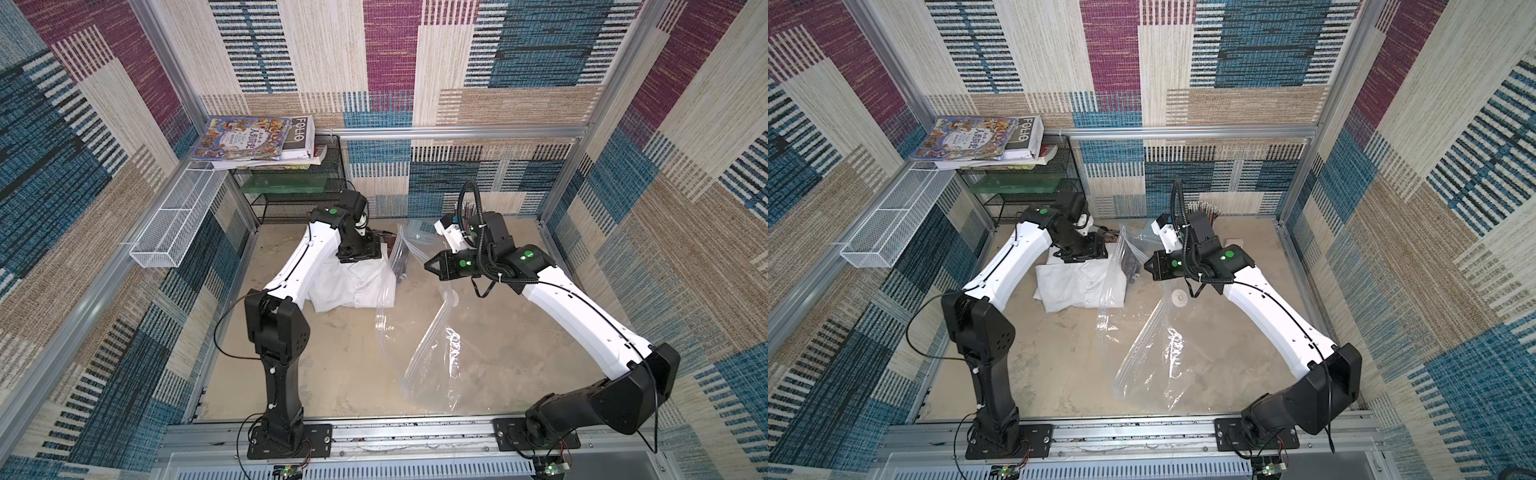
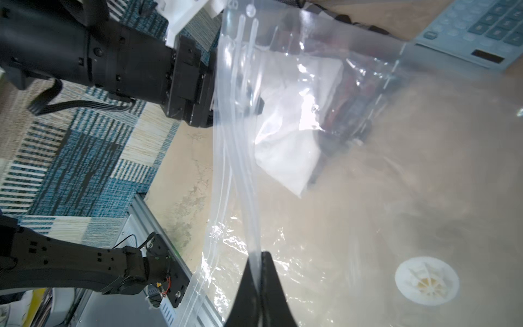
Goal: Take the shirt out of the vacuum bag
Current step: Place the shirt at the center of the board, then place the vacuum bag at the center of the board.
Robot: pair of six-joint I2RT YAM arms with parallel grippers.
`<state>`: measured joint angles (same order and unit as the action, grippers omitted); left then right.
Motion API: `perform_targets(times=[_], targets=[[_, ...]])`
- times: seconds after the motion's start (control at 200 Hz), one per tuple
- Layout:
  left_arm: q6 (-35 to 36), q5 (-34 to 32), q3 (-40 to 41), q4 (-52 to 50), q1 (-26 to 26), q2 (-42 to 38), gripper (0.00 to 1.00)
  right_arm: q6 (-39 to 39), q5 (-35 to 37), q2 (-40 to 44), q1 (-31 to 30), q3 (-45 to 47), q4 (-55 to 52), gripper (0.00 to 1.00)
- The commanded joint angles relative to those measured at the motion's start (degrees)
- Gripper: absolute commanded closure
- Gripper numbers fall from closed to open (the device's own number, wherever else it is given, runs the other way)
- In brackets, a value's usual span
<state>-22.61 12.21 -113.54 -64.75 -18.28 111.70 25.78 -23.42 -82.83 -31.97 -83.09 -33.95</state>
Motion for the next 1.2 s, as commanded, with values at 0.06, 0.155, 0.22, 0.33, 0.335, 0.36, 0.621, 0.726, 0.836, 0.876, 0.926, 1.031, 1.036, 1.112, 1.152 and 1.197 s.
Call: perform_targets(times=[0.06,0.155,0.22,0.33,0.335,0.36,0.621,0.726,0.836,0.876,0.926,1.031,1.036,1.112,1.152,1.197], targets=[[-6.6,6.4,17.3,4.9,1.2,-10.2,0.2,1.3,-6.5,0.1,-0.4,0.0,6.1,1.0],[-11.1,9.3,30.7,12.0,1.2,-16.1,0.19,2.3,-9.6,-0.8,-0.7,-0.8,7.7,1.0],[-14.5,11.1,38.8,17.9,1.1,-19.4,0.22,2.4,-9.9,-1.9,-1.3,-1.6,8.1,1.0],[-20.0,15.1,48.9,28.8,0.3,-23.2,0.3,2.5,-11.2,-5.4,-2.7,-3.3,8.3,1.0],[-20.1,15.2,49.1,29.1,0.3,-23.2,0.31,2.5,-11.3,-5.6,-2.8,-3.3,8.3,1.0],[-20.5,15.6,50.0,30.4,0.1,-23.4,0.31,2.7,-11.8,-6.5,-3.3,-3.6,8.8,1.0],[-23.4,19.6,57.7,42.3,0.2,-23.3,0.31,5.2,-15.1,-17.9,-7.6,-10.7,9.0,0.6],[-23.5,20.3,58.3,43.8,0.2,-23.6,0.31,5.9,-16.5,-18.2,-7.3,-13.5,9.2,0.19],[-22.5,20.5,58.2,44.3,0.2,-24.2,0.31,9.3,-20.2,-13.8,-3.3,-12.6,13.3,0.04],[-22.4,20.5,58.2,44.4,0.2,-24.1,0.31,10.3,-20.5,-11.8,-1.4,-12.2,13.7,0.04],[-22.4,21.9,58.2,44.7,0.2,-23.8,0.31,10.5,-19.0,-9.6,1.0,-12.4,11.0,0.04],[-23.1,24.0,58.0,46.6,0.2,-22.7,0.31,8.5,-9.4,-6.8,6.8,-12.0,-3.7,0.04],[-23.2,24.1,58.0,46.6,0.2,-22.6,0.31,8.4,-8.7,-6.7,7.1,-11.8,-4.3,0.04],[-23.5,24.7,58.1,47.5,0.2,-22.0,0.31,7.9,-1.9,-3.3,11.5,-4.3,-9.1,0.04],[-23.6,25.0,58.2,48.0,0.2,-21.6,0.31,8.8,-0.5,-0.4,13.6,1.9,-7.9,0.04],[-23.3,25.3,58.1,48.0,0.2,-21.3,0.31,9.4,0.9,3.0,15.2,9.2,-5.8,0.04]])
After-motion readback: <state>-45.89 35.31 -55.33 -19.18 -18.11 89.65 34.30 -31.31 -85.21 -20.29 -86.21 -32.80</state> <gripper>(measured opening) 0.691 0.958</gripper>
